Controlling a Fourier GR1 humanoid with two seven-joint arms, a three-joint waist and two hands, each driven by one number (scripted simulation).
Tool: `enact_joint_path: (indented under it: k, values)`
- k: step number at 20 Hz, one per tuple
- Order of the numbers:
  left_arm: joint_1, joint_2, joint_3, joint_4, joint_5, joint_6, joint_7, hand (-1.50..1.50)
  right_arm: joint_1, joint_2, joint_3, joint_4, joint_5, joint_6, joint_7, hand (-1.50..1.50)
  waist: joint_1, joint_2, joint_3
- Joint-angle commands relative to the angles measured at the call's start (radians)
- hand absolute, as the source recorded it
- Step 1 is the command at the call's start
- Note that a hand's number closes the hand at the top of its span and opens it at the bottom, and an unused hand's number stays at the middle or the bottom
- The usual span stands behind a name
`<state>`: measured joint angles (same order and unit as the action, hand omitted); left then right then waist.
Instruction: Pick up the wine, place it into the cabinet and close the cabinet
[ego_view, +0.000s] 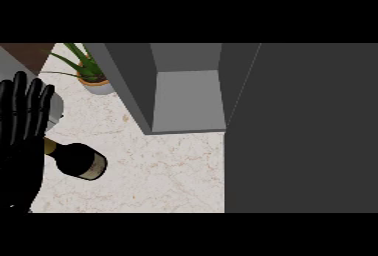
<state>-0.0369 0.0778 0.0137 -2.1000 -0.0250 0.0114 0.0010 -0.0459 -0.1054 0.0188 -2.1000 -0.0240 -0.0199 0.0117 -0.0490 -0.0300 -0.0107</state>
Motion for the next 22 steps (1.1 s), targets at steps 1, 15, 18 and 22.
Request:
enact_joint_path:
  k: [1,15,18,22]
  values:
    - [-0.014,-0.002,-0.008,-0.010,0.008,-0.003,0.043,-1.50,0.098,0.033,0.029,-0.069,0.042,-0.022,-0.029,-1.50,0.043,0.028,0.011]
    - [-0.359,-0.076,-0.027,0.186,-0.014,0.221,0.454,-1.50,0.274,-0.037,0.239,-0.394,-0.119,0.133,0.255,-1.50,0.043,0.028,0.011]
    - [-0.327,-0.076,-0.039,0.153,0.002,0.226,0.474,-1.50,0.325,-0.081,0.155,-0.417,-0.219,0.196,0.239,-1.50,0.044,0.029,0.011]
    - [-0.374,-0.078,-0.130,0.039,-0.095,0.331,0.649,-1.50,0.404,-0.095,0.202,-0.551,-0.214,0.186,0.299,-1.50,0.040,0.025,0.011]
